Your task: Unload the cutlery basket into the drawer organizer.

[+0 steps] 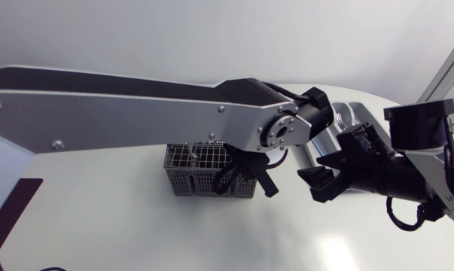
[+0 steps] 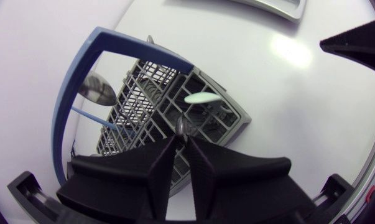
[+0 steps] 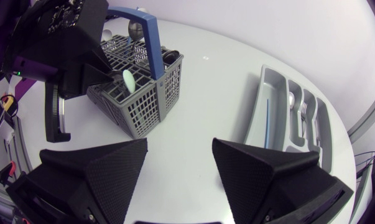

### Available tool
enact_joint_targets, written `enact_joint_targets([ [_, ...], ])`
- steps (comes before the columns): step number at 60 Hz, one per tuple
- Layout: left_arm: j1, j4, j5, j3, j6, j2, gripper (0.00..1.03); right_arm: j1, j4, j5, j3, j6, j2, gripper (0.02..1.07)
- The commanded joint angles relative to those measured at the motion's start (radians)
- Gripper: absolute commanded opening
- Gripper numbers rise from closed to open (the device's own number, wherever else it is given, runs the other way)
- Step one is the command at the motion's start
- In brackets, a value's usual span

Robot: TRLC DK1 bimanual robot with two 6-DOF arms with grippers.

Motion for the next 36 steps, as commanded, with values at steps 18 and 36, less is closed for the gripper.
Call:
enact_joint_targets([
  [18,-0.003,0.012,-0.014,0.007,-0.025,-0.016,0.12,-0.004,0.01,-0.005,-0.028,-0.02,0.0,0.78],
  [36,-0.004,0.044,-0.014,-0.017,-0.01,-0.069,0.11,-0.003,0.01,-0.005,-0.028,-0.02,-0.001,0.78],
])
